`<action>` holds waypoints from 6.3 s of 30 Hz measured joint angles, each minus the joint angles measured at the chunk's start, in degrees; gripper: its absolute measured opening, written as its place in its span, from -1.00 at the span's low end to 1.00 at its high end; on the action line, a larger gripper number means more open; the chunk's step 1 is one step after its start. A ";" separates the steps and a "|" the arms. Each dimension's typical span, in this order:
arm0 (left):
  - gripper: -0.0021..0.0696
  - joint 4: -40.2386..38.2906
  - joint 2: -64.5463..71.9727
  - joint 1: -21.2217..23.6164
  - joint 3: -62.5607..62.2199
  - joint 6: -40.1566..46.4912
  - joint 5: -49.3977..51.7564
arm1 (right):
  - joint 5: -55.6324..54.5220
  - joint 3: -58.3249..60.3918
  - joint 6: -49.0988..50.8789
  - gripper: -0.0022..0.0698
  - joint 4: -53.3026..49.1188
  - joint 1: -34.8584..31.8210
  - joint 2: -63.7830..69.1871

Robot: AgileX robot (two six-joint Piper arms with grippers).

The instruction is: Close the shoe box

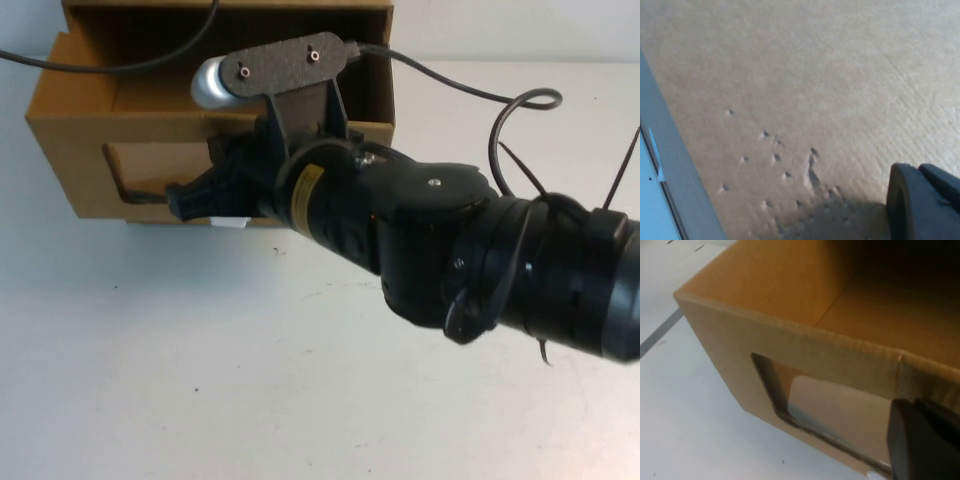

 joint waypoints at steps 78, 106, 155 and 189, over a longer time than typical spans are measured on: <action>-0.95 5.72 -42.22 0.00 21.96 1.31 -9.22 | -29.22 10.47 22.55 -0.97 -15.49 -15.48 -23.30; -0.95 5.09 -107.66 0.00 106.54 2.41 -42.09 | -30.05 35.73 23.70 -0.97 -15.62 -15.48 -41.81; -0.95 3.57 -107.66 0.00 115.35 2.55 -52.79 | -14.88 50.08 12.51 -0.97 -15.18 -30.42 -56.82; -0.95 3.57 -107.59 0.00 115.35 2.55 -52.91 | -9.52 76.76 -49.70 -0.97 46.28 -46.32 -96.64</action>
